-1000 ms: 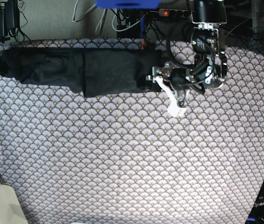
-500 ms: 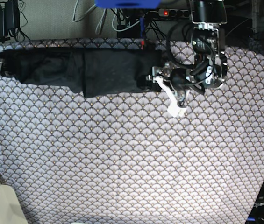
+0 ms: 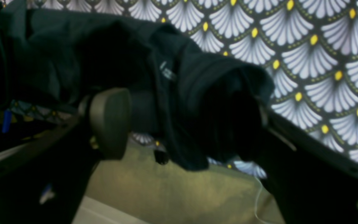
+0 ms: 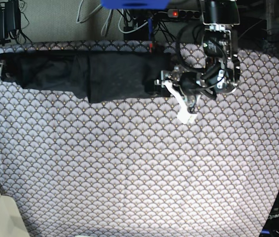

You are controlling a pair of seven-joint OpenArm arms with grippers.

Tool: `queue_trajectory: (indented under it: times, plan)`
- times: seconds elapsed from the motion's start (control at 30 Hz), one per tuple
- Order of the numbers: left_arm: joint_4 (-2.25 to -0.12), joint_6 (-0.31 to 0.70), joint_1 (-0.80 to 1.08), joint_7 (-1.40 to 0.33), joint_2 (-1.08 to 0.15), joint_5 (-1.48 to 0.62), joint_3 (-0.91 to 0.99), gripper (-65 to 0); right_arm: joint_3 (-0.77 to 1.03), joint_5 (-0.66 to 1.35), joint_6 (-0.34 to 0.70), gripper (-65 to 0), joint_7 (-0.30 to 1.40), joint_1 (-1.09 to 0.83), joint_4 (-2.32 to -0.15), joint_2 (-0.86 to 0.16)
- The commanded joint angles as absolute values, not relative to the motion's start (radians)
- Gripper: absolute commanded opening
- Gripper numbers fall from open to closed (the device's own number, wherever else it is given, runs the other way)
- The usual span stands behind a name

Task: Fold the T-shirt properly
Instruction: 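Hold the folded strip still with both grippers pressing its ends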

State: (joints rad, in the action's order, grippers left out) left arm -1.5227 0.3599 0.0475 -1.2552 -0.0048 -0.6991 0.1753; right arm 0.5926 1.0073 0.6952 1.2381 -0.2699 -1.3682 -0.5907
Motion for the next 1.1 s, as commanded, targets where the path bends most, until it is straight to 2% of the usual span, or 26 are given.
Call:
queue_trajectory:
  times: [0.0, 0.23, 0.4, 0.57, 0.7, 1.07]
  plan:
    - [-1.535, 0.364, 0.036, -1.247, -0.001, -0.711, 0.176, -31.2, 0.602, 1.027, 0.698, -14.8, 1.228, -0.268, -1.385, -0.622]
    - [-1.535, 0.366, 0.035, -1.245, 0.004, -0.711, 0.176, -31.2, 0.613, 1.035, 0.698, -14.3, 1.299, -0.249, -1.385, -0.621]
    - [-1.535, 0.366, 0.036, -1.245, -0.005, -0.711, 0.176, -31.2, 0.601, 1.162, 0.698, -13.6, 1.302, -0.243, -1.383, -0.63]
    - [-1.541, 0.366, 0.051, -1.245, -0.007, -0.711, 0.176, -31.2, 0.601, 1.19, 0.698, -5.7, 1.3, -0.262, -1.385, -0.667]
    - [-1.537, 0.366, 0.05, -1.245, -0.005, -0.711, 0.176, -31.2, 0.61, 1.188, 0.698, -4.9, 1.288, -0.266, -1.379, -0.668]
    - [-1.538, 0.366, 0.05, -1.245, 0.001, -0.711, 0.176, -31.2, 0.61, 0.993, 0.698, -4.9, 1.182, -0.265, -1.376, -0.668]
